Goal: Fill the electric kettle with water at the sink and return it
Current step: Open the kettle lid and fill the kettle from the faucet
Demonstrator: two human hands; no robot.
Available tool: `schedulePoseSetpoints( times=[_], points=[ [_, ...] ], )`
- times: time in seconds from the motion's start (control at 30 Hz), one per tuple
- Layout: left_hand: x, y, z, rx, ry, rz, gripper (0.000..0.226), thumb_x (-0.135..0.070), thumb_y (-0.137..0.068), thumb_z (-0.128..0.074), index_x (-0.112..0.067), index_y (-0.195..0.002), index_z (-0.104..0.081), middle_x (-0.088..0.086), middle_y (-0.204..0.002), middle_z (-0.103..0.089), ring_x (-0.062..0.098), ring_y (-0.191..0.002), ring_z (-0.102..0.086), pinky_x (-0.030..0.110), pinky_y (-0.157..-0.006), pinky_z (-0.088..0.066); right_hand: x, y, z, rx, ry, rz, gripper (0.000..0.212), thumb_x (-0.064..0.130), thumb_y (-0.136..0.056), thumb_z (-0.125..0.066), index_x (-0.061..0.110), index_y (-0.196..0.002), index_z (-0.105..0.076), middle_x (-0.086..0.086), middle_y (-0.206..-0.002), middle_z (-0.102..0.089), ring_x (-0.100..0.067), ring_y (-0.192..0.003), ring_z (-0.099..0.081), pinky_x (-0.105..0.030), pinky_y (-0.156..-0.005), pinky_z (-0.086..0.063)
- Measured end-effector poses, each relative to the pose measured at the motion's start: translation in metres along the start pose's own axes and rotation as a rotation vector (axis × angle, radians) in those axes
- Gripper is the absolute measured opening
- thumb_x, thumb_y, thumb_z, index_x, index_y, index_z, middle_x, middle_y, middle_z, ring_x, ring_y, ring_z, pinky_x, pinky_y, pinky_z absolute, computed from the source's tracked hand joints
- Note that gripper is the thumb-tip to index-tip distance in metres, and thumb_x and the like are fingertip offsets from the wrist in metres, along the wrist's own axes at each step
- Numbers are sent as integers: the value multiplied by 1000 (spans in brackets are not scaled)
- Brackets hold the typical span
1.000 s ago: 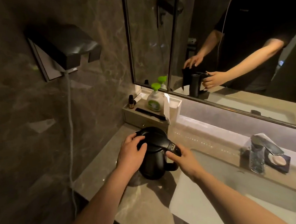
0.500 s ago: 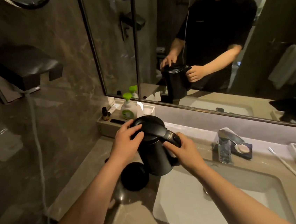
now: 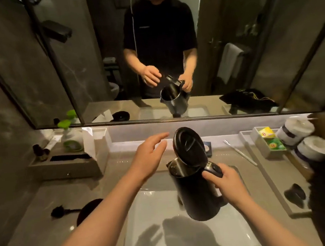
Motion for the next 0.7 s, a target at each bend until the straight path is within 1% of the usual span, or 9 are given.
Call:
schedulePoseSetpoints(
  times=[0.03,0.13,0.23,0.3,0.37,0.43,0.53,0.6,0.7],
  points=[
    [12,-5,-12,26,-22,44,33,-21,-97,-50,-23,-129,-58,-1,-132,-59,12,-120,-52,38,-103,-43,-13,1,13,-23,6,-33,8,24,-81,-76,22,-81,-68,11,-65,-68,0,-57,-59,-23,-58,-45],
    [45,-17,-51,150,-122,142,37,-23,-94,-51,-22,-130,-58,2,-134,-58,17,-122,-52,39,-104,-41,-54,4,41,-59,56,-135,12,29,-79,-76,19,-82,-69,4,-70,-68,-9,-62,-60,-30,-61,-48],
    [65,-36,-86,260,-262,133,36,-25,-92,-52,-20,-127,-60,6,-131,-61,23,-118,-55,39,-99,-43,-89,1,47,-64,43,-235,12,32,-79,-76,22,-82,-70,5,-70,-70,-12,-66,-63,-29,-61,-48],
    [74,-51,-106,323,-369,102,36,-26,-92,-52,-19,-126,-61,7,-127,-63,26,-115,-57,39,-94,-46,-106,-4,40,-44,26,-287,11,34,-80,-74,25,-85,-70,8,-70,-70,-8,-65,-63,-26,-60,-47],
    [81,-67,-120,361,-486,42,37,-23,-90,-53,-19,-126,-59,8,-127,-62,29,-112,-57,40,-90,-47,-119,-9,32,-13,7,-317,12,33,-82,-73,23,-87,-69,9,-69,-70,-7,-62,-62,-24,-60,-48],
    [87,-82,-134,396,-614,-51,45,-21,-89,-55,-17,-134,-52,8,-138,-53,31,-119,-51,42,-95,-45,-129,-15,25,5,-11,-327,10,30,-84,-72,20,-84,-68,11,-63,-67,-8,-60,-60,-22,-58,-47],
    [95,-100,-151,447,-789,-145,53,-27,-91,-56,-21,-141,-43,6,-151,-40,32,-130,-41,46,-101,-40,-139,-22,16,16,-58,-341,9,25,-85,-71,18,-83,-67,12,-60,-64,-10,-58,-58,-18,-56,-47],
    [95,-108,-158,428,-868,-194,50,-33,-91,-55,-25,-140,-46,4,-150,-41,32,-130,-39,45,-100,-41,-142,-27,12,8,-104,-350,9,21,-86,-71,14,-83,-66,9,-60,-63,-13,-58,-56,-21,-58,-48],
    [93,-115,-162,344,-914,-272,44,-42,-90,-55,-26,-131,-53,2,-139,-52,29,-126,-41,43,-95,-40,-147,-32,7,8,-161,-369,14,21,-85,-72,9,-85,-66,3,-66,-63,-17,-62,-56,-30,-63,-49]
  ],
)
Point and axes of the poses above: each hand's wrist, its own y-axis away from the middle knuckle, its own z-axis out of the back of the hand, x = y × z, the point moved 5 cm from there along -y, towards the middle knuckle
